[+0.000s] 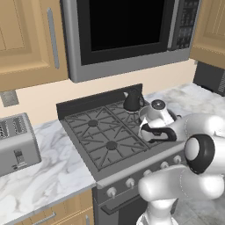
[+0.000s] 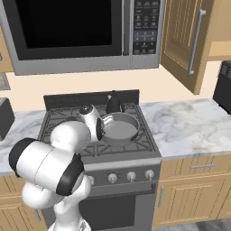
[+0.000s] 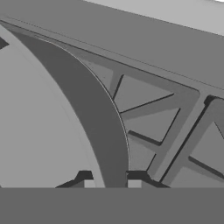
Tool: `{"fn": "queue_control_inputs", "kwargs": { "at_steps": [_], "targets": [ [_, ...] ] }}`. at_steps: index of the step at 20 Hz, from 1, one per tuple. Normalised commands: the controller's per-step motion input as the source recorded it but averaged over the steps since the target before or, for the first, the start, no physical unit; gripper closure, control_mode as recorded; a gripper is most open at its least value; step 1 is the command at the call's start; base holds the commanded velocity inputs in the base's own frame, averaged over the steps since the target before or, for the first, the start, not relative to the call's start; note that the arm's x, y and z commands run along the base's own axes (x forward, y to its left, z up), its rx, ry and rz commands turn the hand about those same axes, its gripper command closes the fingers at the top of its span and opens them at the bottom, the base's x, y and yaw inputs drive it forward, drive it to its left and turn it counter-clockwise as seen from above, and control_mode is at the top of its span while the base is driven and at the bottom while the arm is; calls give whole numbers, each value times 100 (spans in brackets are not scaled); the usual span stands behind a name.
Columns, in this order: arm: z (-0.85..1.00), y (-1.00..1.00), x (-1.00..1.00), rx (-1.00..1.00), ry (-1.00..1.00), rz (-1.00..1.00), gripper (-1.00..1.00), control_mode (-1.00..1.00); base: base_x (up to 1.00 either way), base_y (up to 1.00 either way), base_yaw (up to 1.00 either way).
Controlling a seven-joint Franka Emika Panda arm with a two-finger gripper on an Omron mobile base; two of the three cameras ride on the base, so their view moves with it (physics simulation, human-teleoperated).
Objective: Pick the kettle from the cabinet and place it on a stove burner. Then pick the pot from the counter and place it on another stove burner. Finally, turn both burners on.
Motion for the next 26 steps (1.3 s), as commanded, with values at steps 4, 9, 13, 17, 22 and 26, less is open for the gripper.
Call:
{"fn": "queue_control_inputs", "kwargs": {
  "at_steps": [4, 9, 13, 17, 22, 26],
  "targets": [
    [-7, 0, 14, 0, 0, 0, -100, -100, 0, 0, 0],
    [-4, -2, 5, 0, 0, 0, -100, -100, 0, 0, 0],
    [-1, -2, 0, 0, 0, 0, -100, -100, 0, 0, 0],
    [0, 0, 0, 0, 0, 0, -100, -100, 0, 0, 0],
    [11, 0, 0, -1, 0, 0, -100, -100, 0, 0, 0],
    [19, 0, 0, -2, 0, 0, -100, -100, 0, 0, 0]
  ]
}}
